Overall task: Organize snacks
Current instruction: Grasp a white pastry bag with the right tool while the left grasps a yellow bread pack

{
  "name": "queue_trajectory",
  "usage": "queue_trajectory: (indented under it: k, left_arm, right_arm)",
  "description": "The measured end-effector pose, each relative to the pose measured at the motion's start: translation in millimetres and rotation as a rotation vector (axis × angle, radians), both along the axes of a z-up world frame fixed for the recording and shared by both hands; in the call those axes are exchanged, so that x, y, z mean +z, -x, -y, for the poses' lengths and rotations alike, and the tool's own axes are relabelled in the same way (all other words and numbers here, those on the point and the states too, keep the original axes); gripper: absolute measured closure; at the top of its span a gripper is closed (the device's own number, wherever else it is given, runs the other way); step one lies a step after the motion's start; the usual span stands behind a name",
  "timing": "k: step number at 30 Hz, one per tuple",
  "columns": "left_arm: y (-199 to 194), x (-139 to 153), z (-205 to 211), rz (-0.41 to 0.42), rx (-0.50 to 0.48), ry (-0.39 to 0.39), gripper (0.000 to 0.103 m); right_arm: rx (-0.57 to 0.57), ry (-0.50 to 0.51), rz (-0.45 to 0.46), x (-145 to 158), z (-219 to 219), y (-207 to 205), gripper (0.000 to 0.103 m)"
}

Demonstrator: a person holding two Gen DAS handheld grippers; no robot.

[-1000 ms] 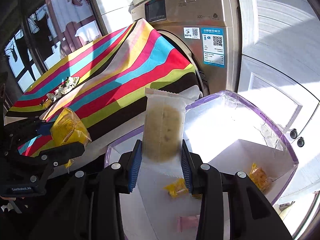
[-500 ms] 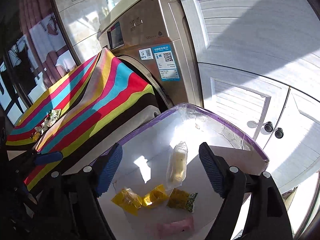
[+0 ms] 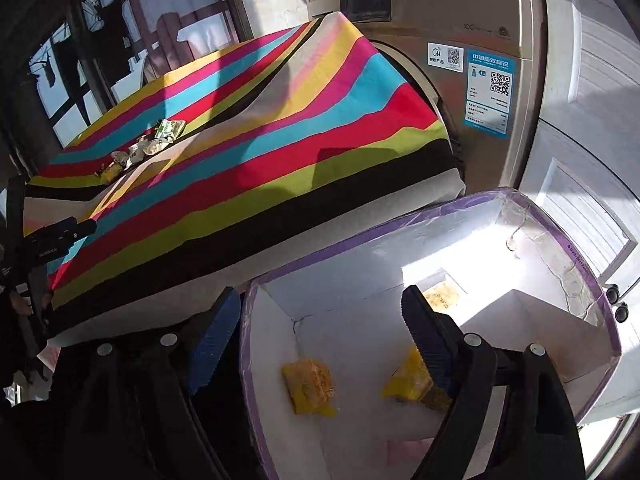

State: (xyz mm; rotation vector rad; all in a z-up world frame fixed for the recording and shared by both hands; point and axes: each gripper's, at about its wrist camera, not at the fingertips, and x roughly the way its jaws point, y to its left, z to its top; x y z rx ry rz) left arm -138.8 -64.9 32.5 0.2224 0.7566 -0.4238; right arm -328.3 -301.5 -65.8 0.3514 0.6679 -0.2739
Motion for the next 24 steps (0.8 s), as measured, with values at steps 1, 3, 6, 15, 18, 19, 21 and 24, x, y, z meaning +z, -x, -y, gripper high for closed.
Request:
queue_trajectory:
  k: [1,3,6,15,18,19,21,24]
  left_arm:
    - [-11.6,0.8,-22.0,-0.001,0.059,0.013,0.002]
    - [-32.1,2.1,-59.2,-0.004,0.162,0.042,0.002]
    - [-59.6,0.8,-100.2,-0.016,0.278,0.091,0.002]
    - [-83.0,-15.2,-145.6,-0.109,0.394,0.298,0.002]
    - [-83.2,-19.4,-154.7,-0.133,0.423,0.369,0.002]
    - [-84.3,-21.1,-156.2,-0.142,0.435,0.387,0.002]
    - [-85.4,-21.4,-155.3,-0.145,0.434,0.389,0.002]
    - [-86.1,-21.7,-151.1,-0.147,0.422,0.377,0.002]
  right_arm:
    - [0.046,0.015,-0.012,2.4,-13.2,-15.8,0.017]
    - [0.130,0.051,-0.026,8.6,-39.8,-48.3,0.016]
    - [0.213,0.094,-0.025,19.7,-75.6,-99.4,0.016]
    - [0.334,0.057,-0.080,30.2,-129.8,-270.2,0.016]
    - [0.323,0.106,-0.107,29.7,-140.0,-327.8,0.016]
    - [0.318,0.122,-0.118,29.2,-142.8,-347.3,0.016]
    - [0.317,0.143,-0.146,29.8,-149.1,-386.4,0.016]
    - [0.325,0.183,-0.162,34.8,-162.3,-439.0,0.016]
